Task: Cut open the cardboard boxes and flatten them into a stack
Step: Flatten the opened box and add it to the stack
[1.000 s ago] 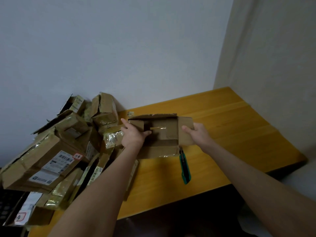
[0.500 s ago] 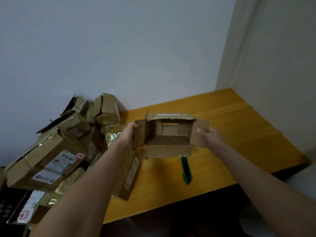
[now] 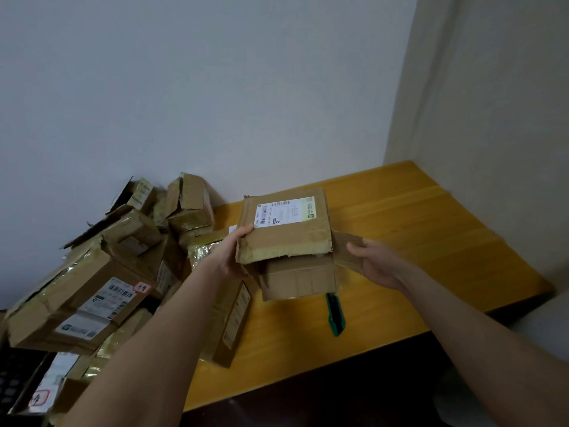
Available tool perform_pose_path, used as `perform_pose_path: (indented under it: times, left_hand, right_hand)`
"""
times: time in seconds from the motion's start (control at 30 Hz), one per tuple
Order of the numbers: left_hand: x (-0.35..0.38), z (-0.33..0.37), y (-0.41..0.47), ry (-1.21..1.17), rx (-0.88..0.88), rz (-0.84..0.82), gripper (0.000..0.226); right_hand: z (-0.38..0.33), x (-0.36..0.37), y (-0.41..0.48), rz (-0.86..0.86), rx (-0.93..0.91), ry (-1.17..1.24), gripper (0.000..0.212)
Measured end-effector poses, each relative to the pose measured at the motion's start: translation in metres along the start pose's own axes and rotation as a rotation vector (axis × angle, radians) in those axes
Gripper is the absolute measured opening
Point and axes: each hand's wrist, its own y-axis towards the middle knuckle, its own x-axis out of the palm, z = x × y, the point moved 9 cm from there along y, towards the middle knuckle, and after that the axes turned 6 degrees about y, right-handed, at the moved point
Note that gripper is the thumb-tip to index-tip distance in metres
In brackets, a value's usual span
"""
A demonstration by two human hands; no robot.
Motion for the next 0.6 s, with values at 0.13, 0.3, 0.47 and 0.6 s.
perform_pose_path:
  times: [0.13,0.3,0.47,0.6]
  left_hand:
    - [-0.005,0.003,-0.002,0.046,0.087,0.021,0.061]
    - [0.016,0.011,-0.012,0.265,0.223,-0.053,0.07]
    - [0.022,0.022,-0.012,0.281,0.281,-0.015,0.061]
    - [0.017,0.023,-0.011,0.161,0.222,-0.01,0.077]
  right_hand:
    - [0.007,-0.002,-0.002,-0.025,0.14,0.006,0.079]
    - [0.005,-0.004,0.004,0.082,0.203,-0.291,0.099]
    - [-0.003,-0.003,0.009,0.178,-0.011,-0.292,0.063]
    - [-0.003,0.001,0.008,0.166,-0.092,-0.362,0.07]
